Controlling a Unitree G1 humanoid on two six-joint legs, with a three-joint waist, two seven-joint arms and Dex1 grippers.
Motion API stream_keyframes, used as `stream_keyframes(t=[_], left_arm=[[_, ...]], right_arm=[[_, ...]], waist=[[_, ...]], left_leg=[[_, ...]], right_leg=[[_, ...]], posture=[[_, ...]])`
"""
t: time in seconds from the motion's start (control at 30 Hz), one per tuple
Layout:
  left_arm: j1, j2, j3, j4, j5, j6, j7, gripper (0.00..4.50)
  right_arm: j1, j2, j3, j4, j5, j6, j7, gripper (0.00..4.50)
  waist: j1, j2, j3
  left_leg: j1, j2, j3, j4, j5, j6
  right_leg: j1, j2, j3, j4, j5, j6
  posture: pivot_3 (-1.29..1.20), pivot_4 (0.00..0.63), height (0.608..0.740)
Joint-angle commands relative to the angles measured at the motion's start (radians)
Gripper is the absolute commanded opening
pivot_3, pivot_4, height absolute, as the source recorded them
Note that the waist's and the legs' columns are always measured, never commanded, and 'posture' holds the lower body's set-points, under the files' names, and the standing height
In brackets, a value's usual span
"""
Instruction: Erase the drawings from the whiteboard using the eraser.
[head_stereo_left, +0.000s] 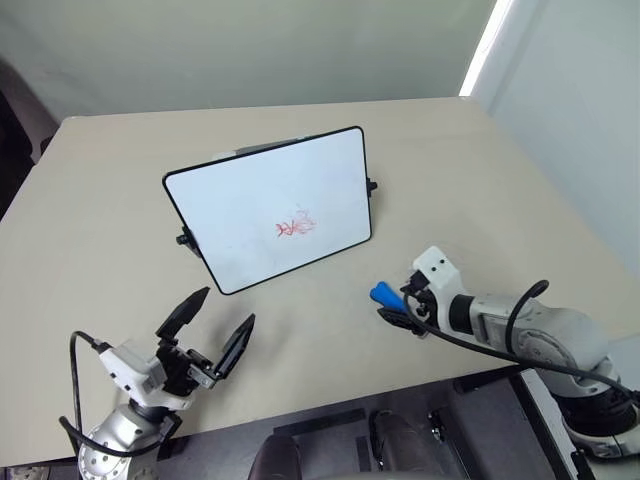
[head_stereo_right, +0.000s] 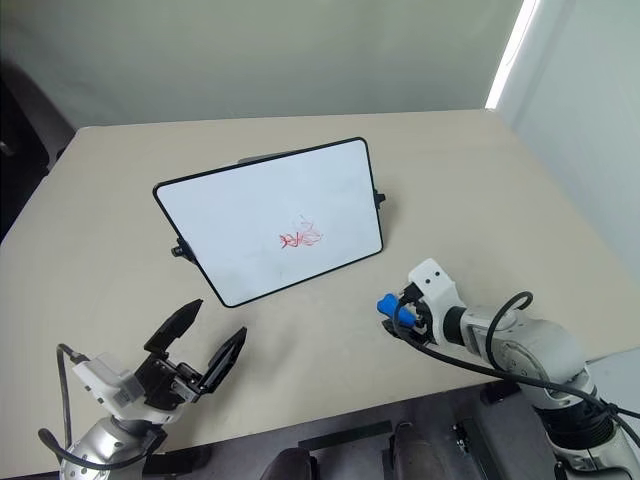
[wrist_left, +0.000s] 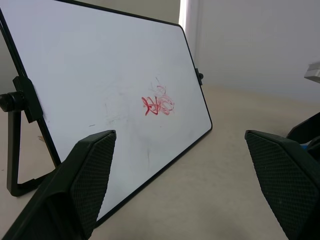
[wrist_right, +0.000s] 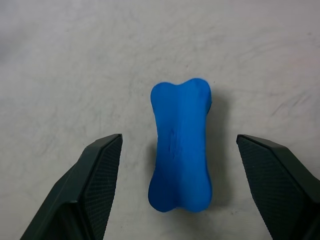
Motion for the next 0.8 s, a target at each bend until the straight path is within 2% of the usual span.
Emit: stream_keyframes(t=[0.03,0.1,0.3,0.4,0.63,0.8], left_arm=[[-0.005,0.001,0.007,-0.008,-0.002,-0.013,-0.002,4.50],[-0.007,0.001,0.008,-0.006,-0.003,-0.013,-0.002,4.50],[-0.013,0.003,0.009,-0.003,-0.005,-0.010,-0.002,4.50],[-0.014,0.003,0.008,-0.001,-0.006,-0.009,-0.004,4.50],[-0.009,-0.002,-0.002,-0.006,-0.006,-0.008,-0.006,4.50],[-0.003,-0.005,-0.009,-0.016,-0.004,-0.008,-0.004,4.50]], right_arm=[[-0.009,0.001,0.003,0.000,-0.030,-0.013,0.012,3.69],[-0.007,0.001,0.009,0.001,-0.038,-0.010,0.018,3.28],[-0.005,-0.001,0.020,-0.004,-0.057,-0.015,0.035,1.24],[-0.002,-0.012,0.022,-0.018,-0.075,-0.031,0.039,0.50],[0.019,-0.033,-0.004,-0.052,-0.088,-0.055,0.058,0.33],[0.001,-0.002,-0.066,-0.071,-0.077,-0.064,0.039,0.32]], waist=[[0.000,0.000,0.000],[0.000,0.000,0.000],[0.000,0.000,0.000],[0.000,0.000,0.000],[0.000,0.000,0.000],[0.000,0.000,0.000]], left_leg=[[0.000,0.000,0.000,0.000,0.000,0.000],[0.000,0.000,0.000,0.000,0.000,0.000],[0.000,0.000,0.000,0.000,0.000,0.000],[0.000,0.000,0.000,0.000,0.000,0.000],[0.000,0.000,0.000,0.000,0.000,0.000],[-0.001,0.000,0.000,0.000,0.000,0.000]], right_leg=[[0.000,0.000,0.000,0.000,0.000,0.000],[0.000,0.000,0.000,0.000,0.000,0.000],[0.000,0.000,0.000,0.000,0.000,0.000],[0.000,0.000,0.000,0.000,0.000,0.000],[0.000,0.000,0.000,0.000,0.000,0.000],[0.000,0.000,0.000,0.000,0.000,0.000]], posture=[[0.00,0.150,0.740],[0.00,0.150,0.740],[0.00,0.150,0.740],[0.00,0.150,0.740],[0.00,0.150,0.740],[0.00,0.150,0.740]])
